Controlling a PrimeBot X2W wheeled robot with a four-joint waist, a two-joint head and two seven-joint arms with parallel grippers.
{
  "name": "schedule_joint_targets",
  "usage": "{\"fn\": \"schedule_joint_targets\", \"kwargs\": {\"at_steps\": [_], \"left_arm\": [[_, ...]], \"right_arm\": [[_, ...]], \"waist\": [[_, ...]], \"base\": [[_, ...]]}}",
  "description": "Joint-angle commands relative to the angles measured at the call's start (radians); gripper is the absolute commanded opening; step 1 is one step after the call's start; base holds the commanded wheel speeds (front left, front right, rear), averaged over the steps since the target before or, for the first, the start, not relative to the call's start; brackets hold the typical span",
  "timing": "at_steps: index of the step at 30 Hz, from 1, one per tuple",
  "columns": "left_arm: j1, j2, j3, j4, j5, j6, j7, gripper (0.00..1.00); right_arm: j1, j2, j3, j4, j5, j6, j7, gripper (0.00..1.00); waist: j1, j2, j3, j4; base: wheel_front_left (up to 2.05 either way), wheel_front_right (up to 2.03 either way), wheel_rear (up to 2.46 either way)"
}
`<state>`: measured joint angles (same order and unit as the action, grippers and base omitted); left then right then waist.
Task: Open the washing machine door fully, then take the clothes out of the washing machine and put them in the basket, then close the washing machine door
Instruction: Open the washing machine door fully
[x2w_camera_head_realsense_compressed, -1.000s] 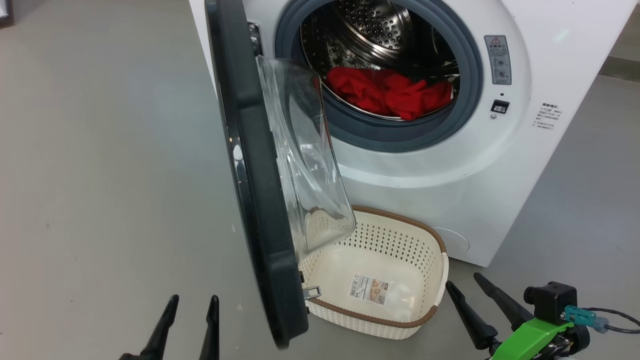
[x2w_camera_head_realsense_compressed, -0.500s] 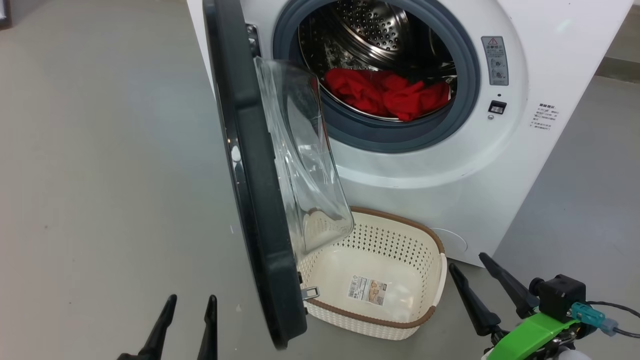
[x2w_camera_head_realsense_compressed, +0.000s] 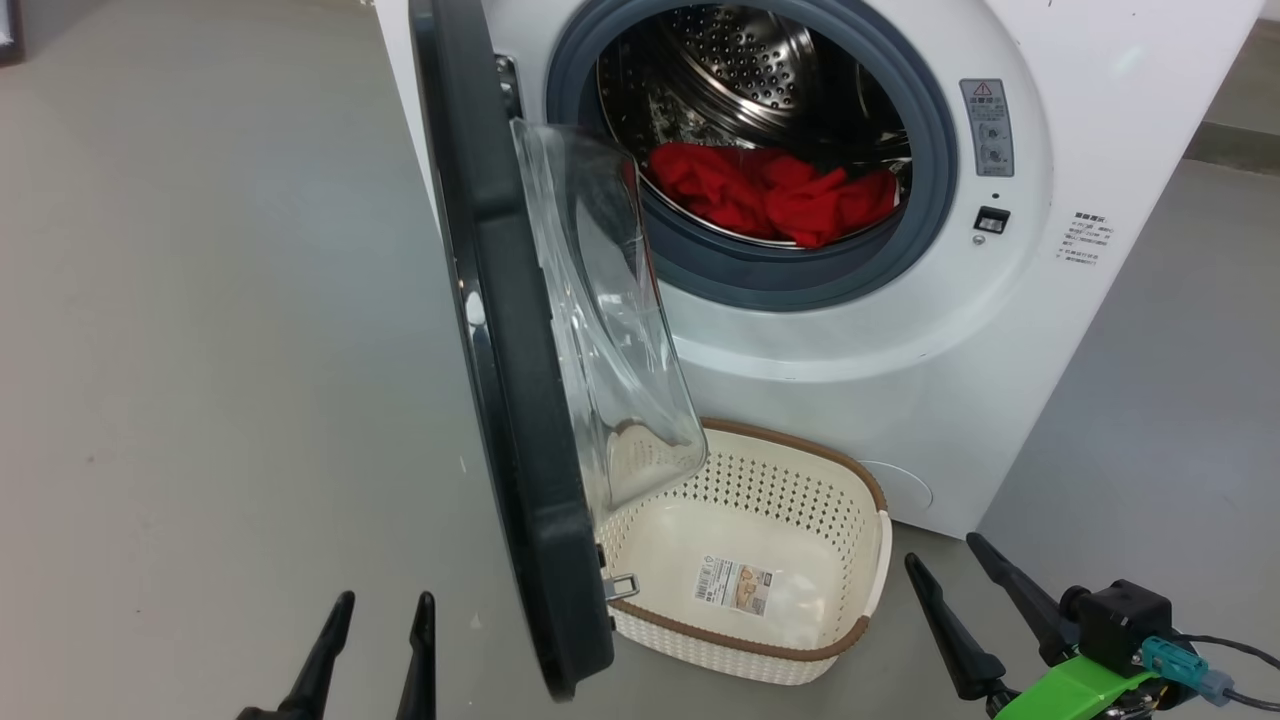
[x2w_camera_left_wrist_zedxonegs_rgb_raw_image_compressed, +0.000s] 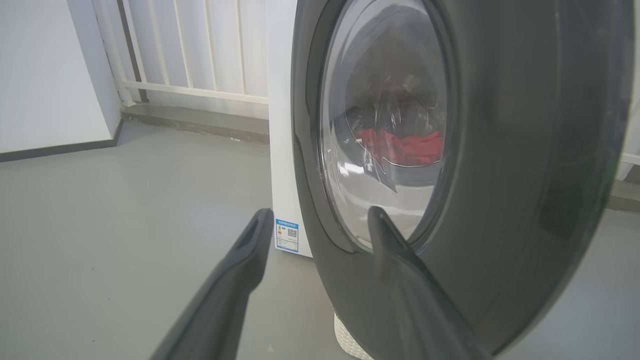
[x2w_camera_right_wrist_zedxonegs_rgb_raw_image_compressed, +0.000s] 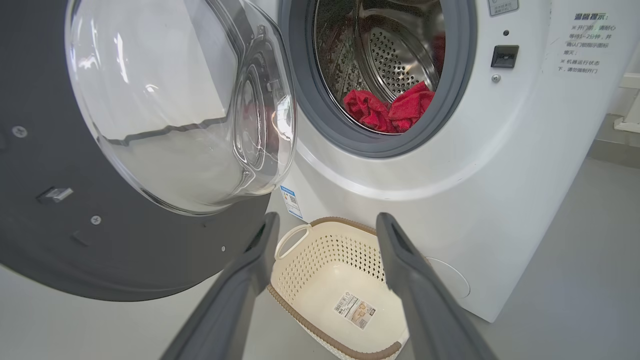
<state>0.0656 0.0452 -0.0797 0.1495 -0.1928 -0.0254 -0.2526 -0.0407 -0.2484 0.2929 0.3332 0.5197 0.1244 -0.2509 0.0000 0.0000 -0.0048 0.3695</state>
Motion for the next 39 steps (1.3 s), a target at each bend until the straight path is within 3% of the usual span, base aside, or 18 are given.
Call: {"fn": "schedule_joint_targets", "kwargs": {"at_steps": [1, 8, 9, 10, 11, 23, 30, 35, 39], "left_arm": [[-0.025, 0.005, 0.032, -0.02, 0.008, 0.004, -0.009, 1.0], [-0.031, 0.005, 0.032, -0.022, 0.013, 0.0, -0.009, 1.0], [-0.034, 0.005, 0.033, -0.027, 0.01, 0.0, -0.009, 0.87], [-0.038, 0.005, 0.035, -0.034, 0.003, 0.001, -0.009, 0.25], [-0.042, 0.005, 0.039, -0.043, -0.002, 0.003, -0.009, 0.0], [-0.121, 0.005, 0.054, -0.333, -0.081, 0.037, -0.009, 0.0], [-0.152, 0.005, -0.127, -0.522, -0.073, 0.05, -0.009, 0.0], [-0.135, 0.005, -0.292, -0.492, -0.05, 0.019, -0.009, 0.0], [-0.125, 0.005, -0.357, -0.402, -0.076, 0.006, -0.009, 0.0]], "right_arm": [[0.001, -0.009, 0.001, -0.027, -0.018, 0.006, -0.011, 1.0], [0.002, -0.004, -0.012, -0.032, -0.034, 0.006, -0.011, 1.0], [0.002, -0.004, -0.013, -0.032, -0.035, 0.006, -0.011, 1.0], [0.003, -0.003, -0.015, -0.032, -0.036, 0.006, -0.011, 1.0], [0.003, -0.003, -0.017, -0.032, -0.037, 0.006, -0.011, 1.0], [0.008, 0.003, -0.022, -0.038, -0.047, 0.006, -0.011, 1.0], [0.004, -0.001, -0.027, -0.044, -0.049, 0.006, -0.011, 1.0], [-0.002, -0.003, -0.027, -0.044, -0.051, 0.006, -0.011, 1.0], [-0.009, -0.004, -0.026, -0.045, -0.05, 0.006, -0.011, 1.0]], "waist": [[0.0, 0.0, -0.001, -0.003], [0.0, 0.0, -0.005, -0.008], [0.0, 0.0, -0.006, -0.008], [0.0, 0.0, -0.007, -0.008], [0.0, 0.0, -0.008, -0.007], [0.0, 0.0, -0.009, -0.009], [0.0, 0.0, 0.0, -0.013], [0.0, 0.0, 0.008, -0.018], [0.0, 0.0, 0.016, -0.022]], "base": [[0.0, 0.0, 0.0], [0.0, 0.0, 0.0], [0.0, 0.0, 0.0], [0.0, 0.0, 0.0], [0.0, 0.0, 0.0], [0.0, 0.0, 0.0], [0.0, 0.0, 0.0], [0.0, 0.0, 0.0], [0.0, 0.0, 0.0]]}}
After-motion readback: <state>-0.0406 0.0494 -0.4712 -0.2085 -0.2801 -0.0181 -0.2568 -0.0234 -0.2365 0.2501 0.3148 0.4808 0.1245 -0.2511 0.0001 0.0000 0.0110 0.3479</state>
